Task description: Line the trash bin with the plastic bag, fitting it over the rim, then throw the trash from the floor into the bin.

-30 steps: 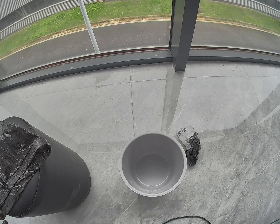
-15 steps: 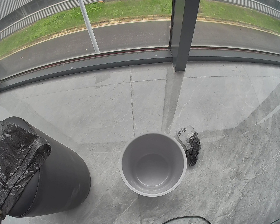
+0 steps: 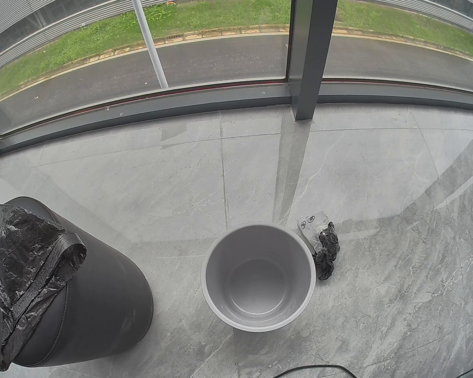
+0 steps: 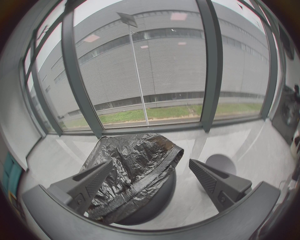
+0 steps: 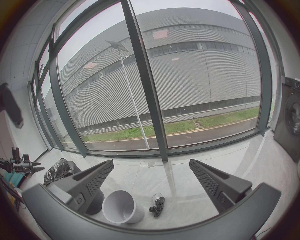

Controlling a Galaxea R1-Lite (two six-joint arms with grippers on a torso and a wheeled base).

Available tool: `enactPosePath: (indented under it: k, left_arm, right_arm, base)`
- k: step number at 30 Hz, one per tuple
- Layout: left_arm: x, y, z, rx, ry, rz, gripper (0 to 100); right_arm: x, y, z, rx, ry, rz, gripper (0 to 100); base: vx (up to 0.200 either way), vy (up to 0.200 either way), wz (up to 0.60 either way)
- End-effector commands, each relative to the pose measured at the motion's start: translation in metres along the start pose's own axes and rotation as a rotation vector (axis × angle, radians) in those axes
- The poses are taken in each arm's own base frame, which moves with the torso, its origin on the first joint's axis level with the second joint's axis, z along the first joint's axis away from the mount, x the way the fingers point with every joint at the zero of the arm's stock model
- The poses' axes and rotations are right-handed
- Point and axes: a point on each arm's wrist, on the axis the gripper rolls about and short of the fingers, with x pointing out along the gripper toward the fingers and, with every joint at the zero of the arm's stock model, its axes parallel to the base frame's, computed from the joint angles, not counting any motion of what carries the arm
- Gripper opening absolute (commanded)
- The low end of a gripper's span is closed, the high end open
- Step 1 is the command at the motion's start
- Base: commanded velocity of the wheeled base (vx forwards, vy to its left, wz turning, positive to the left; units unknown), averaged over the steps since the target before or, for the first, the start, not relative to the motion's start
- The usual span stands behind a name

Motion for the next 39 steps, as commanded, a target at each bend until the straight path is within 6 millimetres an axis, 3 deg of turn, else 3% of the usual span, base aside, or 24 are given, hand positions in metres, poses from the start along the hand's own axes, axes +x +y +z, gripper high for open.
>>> enactPosePath:
  k: [1,7,13,30,39]
  left_arm:
    - [0.080,-0.008,0.005,0.283,0.203,-0.015,100]
    - [0.064,-0.011,-0.018,0.320,0.248,0.025,100]
    - [0.065,-0.015,-0.031,0.402,0.327,0.066,100]
    - [0.072,-0.015,-0.012,0.681,0.295,0.067,100]
    - [0.082,-0.028,-0.008,0.614,0.267,-0.016,100]
  right_arm:
    - [0.120,0.010,-0.034,0.068,0.198,0.054,100]
    - [0.129,0.023,-0.042,0.121,0.183,0.044,100]
    - [0.130,0.023,-0.045,0.124,0.194,0.042,100]
    - [0.132,0.022,-0.054,0.116,0.231,0.036,100]
    - [0.132,0.022,-0.056,0.117,0.238,0.038,100]
  base:
    - [0.000,0.000,0.00]
    - [0.000,0.000,0.00]
    - [0.000,0.000,0.00]
    - [0.000,0.000,0.00]
    - [0.000,0.000,0.00]
